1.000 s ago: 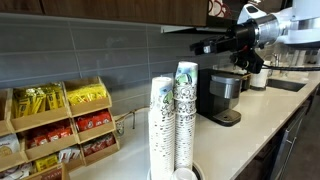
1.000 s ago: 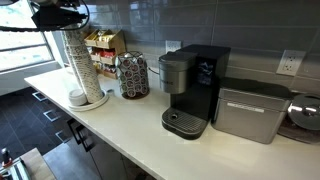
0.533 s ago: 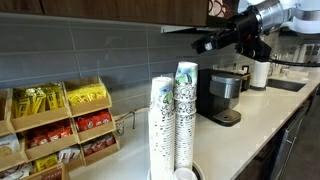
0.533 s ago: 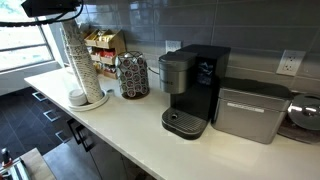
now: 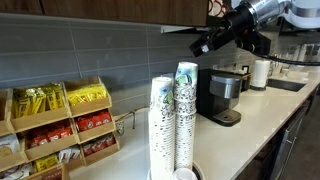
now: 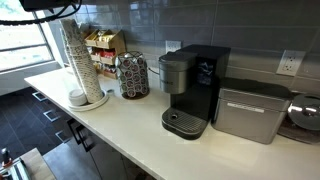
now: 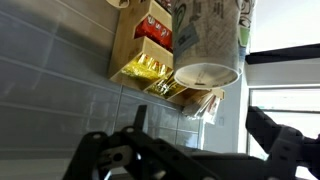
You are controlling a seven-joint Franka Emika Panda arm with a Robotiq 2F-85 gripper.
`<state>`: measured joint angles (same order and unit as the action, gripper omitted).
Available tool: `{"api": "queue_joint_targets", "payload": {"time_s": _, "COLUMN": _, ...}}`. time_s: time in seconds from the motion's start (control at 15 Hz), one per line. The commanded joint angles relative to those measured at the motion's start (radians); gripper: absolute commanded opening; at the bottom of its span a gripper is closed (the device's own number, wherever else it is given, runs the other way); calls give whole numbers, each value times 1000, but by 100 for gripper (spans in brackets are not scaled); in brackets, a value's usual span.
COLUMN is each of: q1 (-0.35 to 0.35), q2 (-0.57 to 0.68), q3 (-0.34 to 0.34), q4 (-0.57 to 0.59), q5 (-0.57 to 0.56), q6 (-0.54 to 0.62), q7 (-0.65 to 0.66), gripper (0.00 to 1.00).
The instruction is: Stack the coffee cup on top of the right stacked cups
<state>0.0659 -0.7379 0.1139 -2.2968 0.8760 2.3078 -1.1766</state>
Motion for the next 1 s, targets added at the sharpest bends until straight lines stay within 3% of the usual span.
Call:
{"api": "queue_joint_targets", "payload": {"time_s": 0.0, "q1": 21, "q2": 11, "q3": -17, "q4": 61, "q5": -147, "q6": -55, "q7": 161, "gripper": 100}}
{"api": "queue_joint_targets", "payload": {"time_s": 0.47, "q1": 52, "q2": 13, "q3": -29, "q4": 203, "q5": -469, "q6": -217, "q7": 523, "gripper": 100}}
{"api": "queue_joint_targets", "payload": {"time_s": 0.93, "q1": 107, "q2": 24, "q3": -46, "q4": 318, "q5": -633, "q6": -424, "q7": 700, "gripper": 100}}
